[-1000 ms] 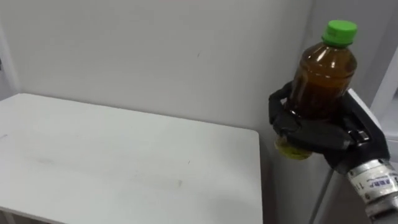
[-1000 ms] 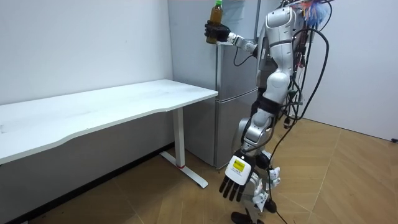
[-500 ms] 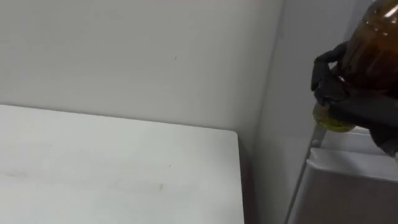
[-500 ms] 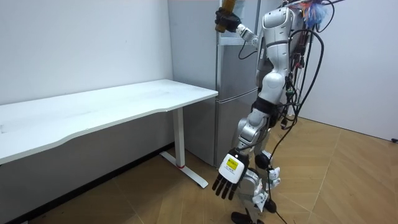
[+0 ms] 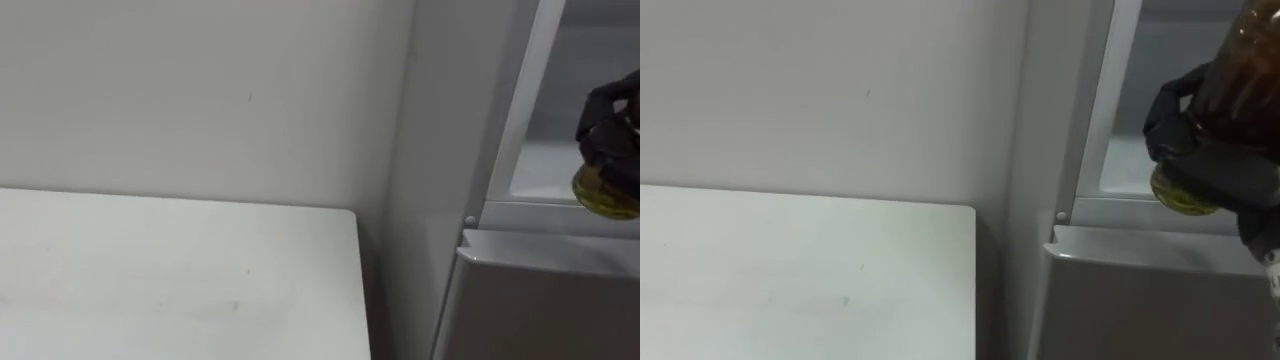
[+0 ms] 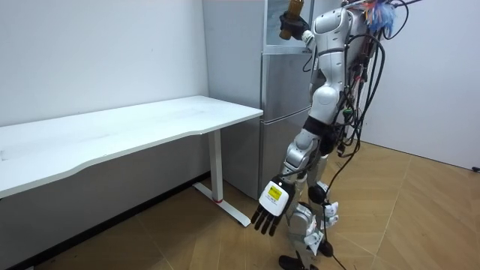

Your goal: Put the bottle in the upper fridge

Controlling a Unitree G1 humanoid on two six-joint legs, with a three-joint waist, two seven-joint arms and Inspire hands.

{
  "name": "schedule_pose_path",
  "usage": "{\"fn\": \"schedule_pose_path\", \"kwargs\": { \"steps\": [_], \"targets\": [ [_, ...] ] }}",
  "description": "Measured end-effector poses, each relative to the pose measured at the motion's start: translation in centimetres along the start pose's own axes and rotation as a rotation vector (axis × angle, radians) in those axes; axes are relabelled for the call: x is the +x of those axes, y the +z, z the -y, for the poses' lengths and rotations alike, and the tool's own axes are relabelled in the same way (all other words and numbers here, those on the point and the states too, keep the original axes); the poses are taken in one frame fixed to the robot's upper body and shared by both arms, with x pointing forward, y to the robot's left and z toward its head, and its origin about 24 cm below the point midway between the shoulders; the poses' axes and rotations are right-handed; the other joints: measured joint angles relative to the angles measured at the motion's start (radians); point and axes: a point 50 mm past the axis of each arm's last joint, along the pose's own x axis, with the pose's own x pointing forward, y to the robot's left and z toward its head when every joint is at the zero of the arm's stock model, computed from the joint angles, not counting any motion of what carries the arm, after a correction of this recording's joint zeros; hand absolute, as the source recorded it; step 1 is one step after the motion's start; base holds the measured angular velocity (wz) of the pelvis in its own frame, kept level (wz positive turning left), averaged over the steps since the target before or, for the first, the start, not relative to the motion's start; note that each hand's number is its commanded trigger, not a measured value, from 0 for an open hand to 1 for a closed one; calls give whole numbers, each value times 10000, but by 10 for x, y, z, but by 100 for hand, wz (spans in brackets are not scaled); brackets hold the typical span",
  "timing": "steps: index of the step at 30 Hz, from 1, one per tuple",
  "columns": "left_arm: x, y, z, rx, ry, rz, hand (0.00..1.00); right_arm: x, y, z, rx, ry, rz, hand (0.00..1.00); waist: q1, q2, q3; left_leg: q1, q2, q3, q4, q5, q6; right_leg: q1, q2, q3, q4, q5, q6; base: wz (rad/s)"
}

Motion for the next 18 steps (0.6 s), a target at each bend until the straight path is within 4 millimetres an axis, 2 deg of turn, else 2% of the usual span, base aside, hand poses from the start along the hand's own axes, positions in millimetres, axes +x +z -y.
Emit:
{"fn": "schedule_pose_path", "kwargs": {
  "steps": [5, 8, 18],
  "targets": [
    [0, 0, -1, -3, 1, 16, 0, 0, -7, 6, 243, -329, -311, 100, -18, -109, 46, -188, 8, -2, 47, -6, -3, -165, -9, 18, 141, -1, -1, 0],
    [0, 0, -1, 1, -74, 2, 0, 0, -11, 12, 245, -654, -491, 100, -48, -140, 41, -266, 7, -1, 73, -8, 1, -237, -14, 11, 145, -1, 0, 0],
    [0, 2, -1, -220, -59, 44, 0, -1, -31, 28, 929, -2058, -1474, 100, 183, -175, 79, -231, 6, -22, 103, -6, -1, -256, -10, -23, 141, -1, 0, 0]
  ]
}}
